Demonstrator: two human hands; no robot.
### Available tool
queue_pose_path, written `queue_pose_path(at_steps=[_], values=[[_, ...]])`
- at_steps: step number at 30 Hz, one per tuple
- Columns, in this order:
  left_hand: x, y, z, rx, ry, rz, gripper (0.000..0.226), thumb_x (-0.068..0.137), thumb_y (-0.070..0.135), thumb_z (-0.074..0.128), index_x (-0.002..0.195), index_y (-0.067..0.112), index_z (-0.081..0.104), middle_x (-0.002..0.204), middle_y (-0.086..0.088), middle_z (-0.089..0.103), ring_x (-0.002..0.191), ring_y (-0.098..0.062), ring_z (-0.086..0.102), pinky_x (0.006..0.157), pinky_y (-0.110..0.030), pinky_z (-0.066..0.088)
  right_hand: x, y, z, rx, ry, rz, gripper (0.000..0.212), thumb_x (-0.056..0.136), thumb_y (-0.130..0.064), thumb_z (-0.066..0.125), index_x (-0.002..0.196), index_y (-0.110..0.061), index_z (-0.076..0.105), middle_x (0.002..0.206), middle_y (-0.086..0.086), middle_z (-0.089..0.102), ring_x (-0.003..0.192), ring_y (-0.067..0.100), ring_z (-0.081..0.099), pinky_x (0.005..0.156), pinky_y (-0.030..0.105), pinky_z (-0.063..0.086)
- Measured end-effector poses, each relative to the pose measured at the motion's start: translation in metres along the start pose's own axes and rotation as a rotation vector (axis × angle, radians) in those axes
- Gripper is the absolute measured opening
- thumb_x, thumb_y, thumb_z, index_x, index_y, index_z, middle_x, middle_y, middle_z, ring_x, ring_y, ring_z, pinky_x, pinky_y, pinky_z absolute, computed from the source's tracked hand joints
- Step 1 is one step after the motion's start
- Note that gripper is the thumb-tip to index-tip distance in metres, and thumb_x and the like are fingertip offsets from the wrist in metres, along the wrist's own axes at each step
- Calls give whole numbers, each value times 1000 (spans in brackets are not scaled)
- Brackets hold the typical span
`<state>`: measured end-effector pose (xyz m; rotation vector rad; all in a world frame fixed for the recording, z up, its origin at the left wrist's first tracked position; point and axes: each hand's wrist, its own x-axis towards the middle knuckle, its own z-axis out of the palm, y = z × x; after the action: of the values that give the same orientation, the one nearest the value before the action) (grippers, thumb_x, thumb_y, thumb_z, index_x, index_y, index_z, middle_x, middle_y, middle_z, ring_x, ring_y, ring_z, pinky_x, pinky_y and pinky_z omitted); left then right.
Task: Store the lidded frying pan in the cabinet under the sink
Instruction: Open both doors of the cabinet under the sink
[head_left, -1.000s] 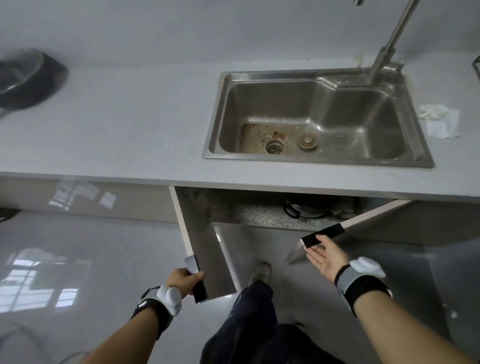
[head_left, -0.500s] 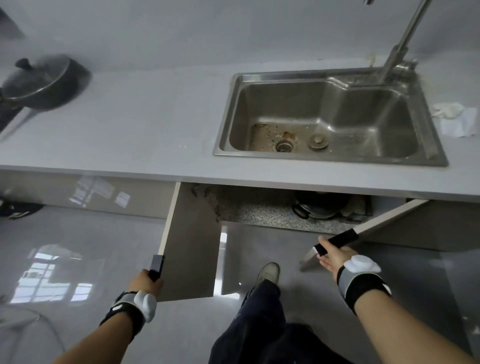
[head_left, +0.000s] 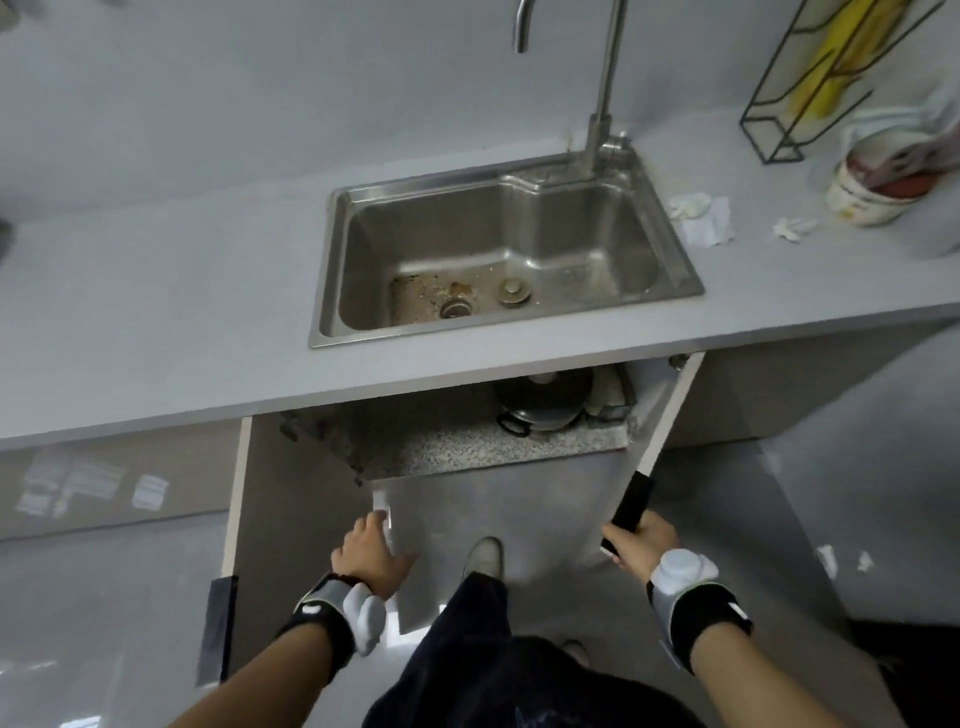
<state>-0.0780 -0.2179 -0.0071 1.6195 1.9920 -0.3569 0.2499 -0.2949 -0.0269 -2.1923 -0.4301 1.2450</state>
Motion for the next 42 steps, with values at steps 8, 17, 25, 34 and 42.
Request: queue_pose_path(at_steps=[8, 17, 25, 34, 42], values=[[-14, 113, 22, 52, -172, 299, 68, 78, 50, 56, 138, 24, 35, 144, -2, 46, 131, -24, 45, 109, -43, 33, -9, 40, -76, -66, 123, -31, 18, 67, -8, 76, 71, -10, 58, 66, 10, 66, 60, 22, 63, 55, 29, 52], [-70, 136, 22, 19, -129, 304, 63, 78, 49, 56, 133, 24, 40, 140, -1, 50, 126, -24, 50, 107, -40, 35, -9, 63, -148, -499, 277, -170, 26, 78, -20, 62, 103, -14, 59, 97, 13, 71, 93, 35, 66, 82, 39, 52], [-85, 49, 37, -39, -237, 199, 70, 73, 55, 53, 134, 25, 39, 139, -1, 49, 127, -23, 49, 108, -42, 37, -34, 71, -92, -518, 301, -225, 78, 74, -26, 68, 143, -11, 34, 145, 19, 43, 134, 39, 36, 105, 51, 37], [-95, 13, 26, -137, -43, 243, 52, 83, 43, 58, 130, 24, 46, 135, 1, 51, 126, -19, 50, 101, -34, 37, -72, 49, -27, -479, 98, -379, 69, 81, -26, 64, 142, -11, 36, 144, 13, 46, 131, 34, 41, 102, 43, 41], [-122, -111, 0, -301, 24, 175, 54, 81, 44, 54, 130, 24, 46, 132, 1, 52, 124, -21, 51, 103, -40, 38, -144, 24, 83, -597, -60, -503, 67, 85, -26, 60, 145, -14, 31, 146, 11, 43, 132, 31, 41, 102, 41, 40]])
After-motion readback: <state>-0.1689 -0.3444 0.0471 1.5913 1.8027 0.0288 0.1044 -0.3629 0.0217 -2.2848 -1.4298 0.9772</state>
